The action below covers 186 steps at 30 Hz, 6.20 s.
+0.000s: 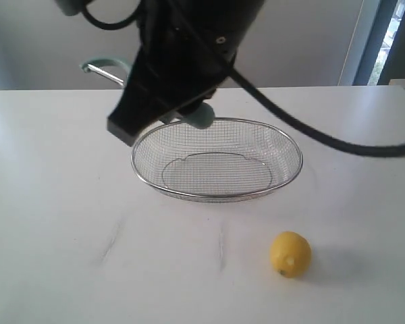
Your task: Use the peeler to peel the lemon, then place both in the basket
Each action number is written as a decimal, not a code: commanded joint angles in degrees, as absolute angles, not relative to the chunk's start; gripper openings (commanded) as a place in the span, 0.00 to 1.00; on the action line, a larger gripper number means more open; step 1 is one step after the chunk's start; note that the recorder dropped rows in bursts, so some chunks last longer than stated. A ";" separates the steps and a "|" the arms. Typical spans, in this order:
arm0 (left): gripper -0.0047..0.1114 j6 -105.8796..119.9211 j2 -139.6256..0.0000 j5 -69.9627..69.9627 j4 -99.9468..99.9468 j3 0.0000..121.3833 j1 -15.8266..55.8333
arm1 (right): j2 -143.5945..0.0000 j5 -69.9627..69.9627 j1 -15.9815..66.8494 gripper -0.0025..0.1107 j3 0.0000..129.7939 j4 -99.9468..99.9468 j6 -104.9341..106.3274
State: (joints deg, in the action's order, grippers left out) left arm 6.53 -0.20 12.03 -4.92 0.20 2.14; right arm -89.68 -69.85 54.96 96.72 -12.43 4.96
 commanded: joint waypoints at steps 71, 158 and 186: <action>0.04 6.39 0.00 11.99 -5.29 0.00 2.45 | -71.43 -50.44 4.14 0.02 47.22 28.34 44.82; 0.04 -42.32 -12.60 13.36 17.47 26.74 2.45 | -71.43 -49.72 4.14 0.02 47.22 28.45 44.82; 0.04 36.52 -41.80 38.65 -39.32 28.19 13.41 | -71.43 -49.59 4.14 0.02 47.22 28.45 44.82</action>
